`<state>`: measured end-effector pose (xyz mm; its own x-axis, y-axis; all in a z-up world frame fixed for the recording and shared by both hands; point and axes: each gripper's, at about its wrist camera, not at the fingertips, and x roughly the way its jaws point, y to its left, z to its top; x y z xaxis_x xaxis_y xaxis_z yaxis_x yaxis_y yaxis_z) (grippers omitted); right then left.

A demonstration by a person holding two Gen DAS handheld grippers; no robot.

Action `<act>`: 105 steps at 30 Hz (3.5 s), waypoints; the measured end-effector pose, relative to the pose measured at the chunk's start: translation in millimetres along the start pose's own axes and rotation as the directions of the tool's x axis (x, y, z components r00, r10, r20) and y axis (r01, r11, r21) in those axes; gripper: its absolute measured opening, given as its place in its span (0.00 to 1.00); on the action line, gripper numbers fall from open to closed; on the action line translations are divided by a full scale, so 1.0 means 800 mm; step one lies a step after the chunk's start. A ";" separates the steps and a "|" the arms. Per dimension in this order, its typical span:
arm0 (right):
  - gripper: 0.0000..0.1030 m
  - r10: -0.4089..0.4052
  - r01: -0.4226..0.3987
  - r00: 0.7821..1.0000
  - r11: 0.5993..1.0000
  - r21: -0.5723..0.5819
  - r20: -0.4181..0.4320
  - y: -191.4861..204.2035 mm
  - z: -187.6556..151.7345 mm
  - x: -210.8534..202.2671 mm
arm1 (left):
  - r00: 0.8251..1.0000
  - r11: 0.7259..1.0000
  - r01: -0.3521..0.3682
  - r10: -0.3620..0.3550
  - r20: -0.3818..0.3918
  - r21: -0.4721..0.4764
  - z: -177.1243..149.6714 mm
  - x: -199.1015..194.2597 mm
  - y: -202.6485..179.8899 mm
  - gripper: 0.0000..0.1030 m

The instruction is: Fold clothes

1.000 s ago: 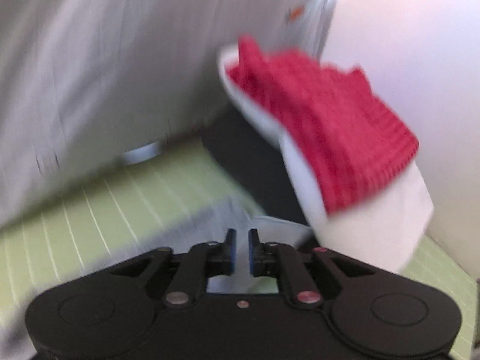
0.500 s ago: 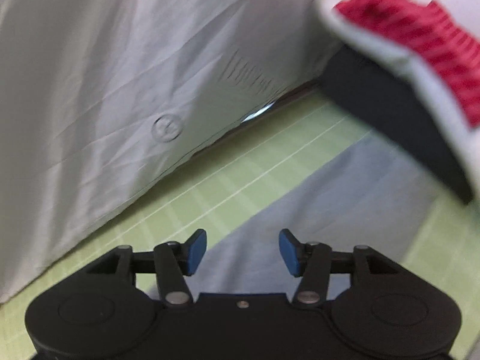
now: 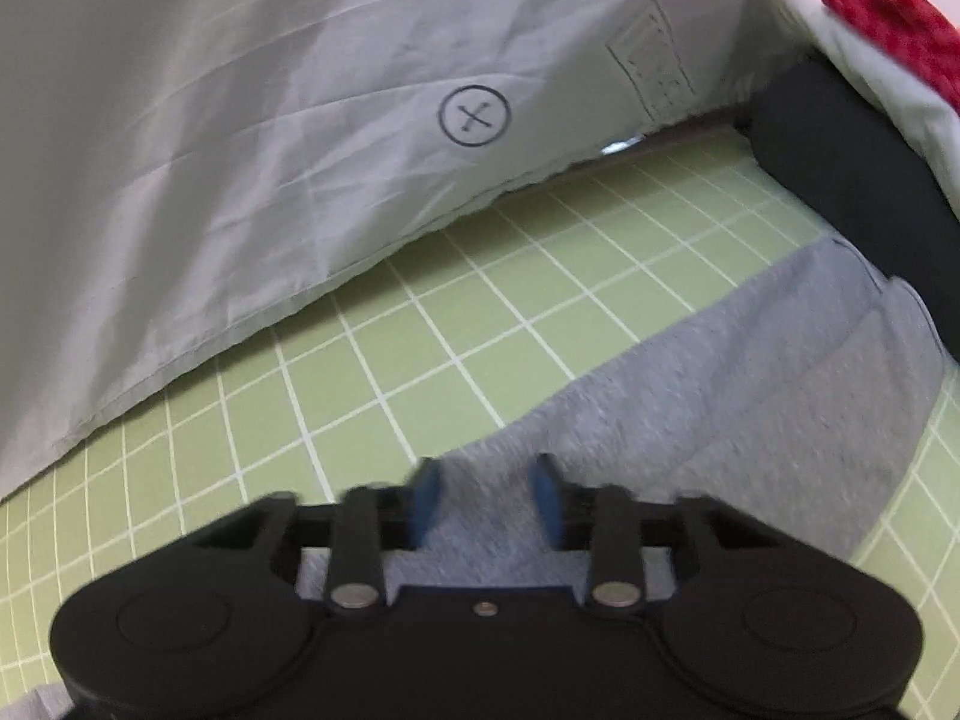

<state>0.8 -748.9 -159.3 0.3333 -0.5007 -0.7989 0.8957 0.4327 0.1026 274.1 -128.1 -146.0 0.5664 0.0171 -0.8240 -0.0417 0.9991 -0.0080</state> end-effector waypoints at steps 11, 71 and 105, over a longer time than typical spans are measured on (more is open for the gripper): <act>0.00 0.053 -0.052 0.996 0.998 -0.024 0.068 0.002 0.047 0.031 | 1.000 1.000 -0.004 0.004 0.010 -0.004 -0.002 0.002 0.002 0.72; 0.88 0.223 -0.205 0.975 0.896 -0.394 0.001 0.052 -0.109 -0.091 | 0.968 0.891 0.250 -0.242 -0.069 0.379 -0.079 -0.068 -0.219 0.81; 0.34 0.160 -0.172 0.985 0.953 0.248 0.068 -0.269 0.023 -0.008 | 0.962 0.839 0.271 -0.256 -0.098 0.472 -0.218 -0.151 -0.338 0.51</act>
<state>-188.9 -853.1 -165.4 0.4919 -0.4745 -0.7300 0.8694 0.3131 0.3822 73.7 -407.1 -143.1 0.4750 -0.2427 -0.8458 0.5069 0.8612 0.0376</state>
